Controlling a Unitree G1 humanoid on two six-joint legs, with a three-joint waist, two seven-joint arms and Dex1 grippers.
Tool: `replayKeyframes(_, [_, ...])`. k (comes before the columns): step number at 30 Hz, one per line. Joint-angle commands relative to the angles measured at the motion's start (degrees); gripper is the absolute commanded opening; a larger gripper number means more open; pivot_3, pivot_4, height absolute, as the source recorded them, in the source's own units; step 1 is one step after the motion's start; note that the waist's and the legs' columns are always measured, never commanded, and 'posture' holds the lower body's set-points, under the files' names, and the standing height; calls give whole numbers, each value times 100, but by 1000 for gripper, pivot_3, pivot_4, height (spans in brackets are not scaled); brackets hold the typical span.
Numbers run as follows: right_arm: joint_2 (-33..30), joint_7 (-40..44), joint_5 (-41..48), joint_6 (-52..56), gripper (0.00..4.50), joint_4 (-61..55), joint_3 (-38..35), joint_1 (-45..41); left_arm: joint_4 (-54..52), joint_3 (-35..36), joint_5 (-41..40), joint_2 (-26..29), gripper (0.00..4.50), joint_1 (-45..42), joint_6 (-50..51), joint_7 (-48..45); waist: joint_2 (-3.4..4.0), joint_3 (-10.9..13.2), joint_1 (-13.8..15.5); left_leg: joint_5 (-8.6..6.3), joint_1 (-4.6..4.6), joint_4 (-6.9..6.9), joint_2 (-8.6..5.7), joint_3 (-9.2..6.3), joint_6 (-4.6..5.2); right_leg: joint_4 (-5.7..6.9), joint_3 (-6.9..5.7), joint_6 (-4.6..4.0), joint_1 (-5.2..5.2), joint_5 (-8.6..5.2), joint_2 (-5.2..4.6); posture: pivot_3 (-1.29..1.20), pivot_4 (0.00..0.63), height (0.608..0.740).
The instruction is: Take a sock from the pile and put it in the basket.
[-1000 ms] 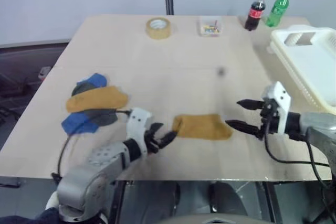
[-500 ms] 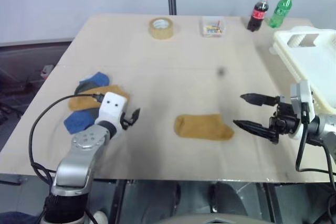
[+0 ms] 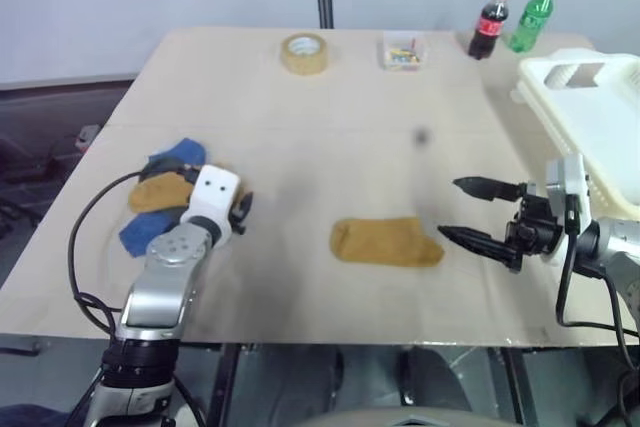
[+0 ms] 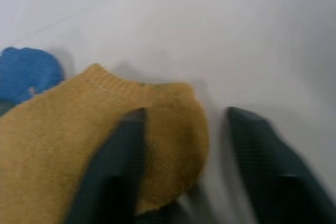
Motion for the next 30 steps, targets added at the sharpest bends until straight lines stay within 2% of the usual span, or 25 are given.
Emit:
replayKeyframes(1, [-36,83,233,-168,4500,-227,-156,61,98,74,107,80,231,99,76,-10,0,0,2,0,0,0,0,0,0,0,0,0,0,0,0,0,150,738])
replayKeyframes(2, [-39,85,262,-172,4500,-233,-146,56,106,82,108,79,106,88,76,-10,1,0,4,0,0,0,0,0,0,0,-1,0,0,0,0,0,150,738])
replayKeyframes(11, [-80,76,209,-276,4500,-187,-15,24,-70,97,-30,-13,106,-170,243,-58,1,-1,12,0,0,0,0,0,0,1,-1,0,0,0,0,0,150,738])
replayKeyframes(17, [-86,94,91,-363,4500,-123,91,-2,-304,-105,-490,-376,106,-845,660,-334,-4,2,34,1,-7,5,-5,-7,-1,0,-11,1,1,1,-2,0,150,738])
replayKeyframes(25, [-39,57,-10,-473,4500,10,287,-179,209,-1305,-823,-1539,106,-1973,1202,-720,-7,4,16,11,-7,7,-12,-6,-17,1,-9,2,1,1,-1,0,150,738])
replayKeyframes(30, [-21,15,-133,-547,4500,75,391,-263,576,-1645,-972,-2351,106,-2436,1335,-739,-8,5,-1,12,-7,8,-12,-3,-18,2,-7,3,0,1,4,0,150,738])
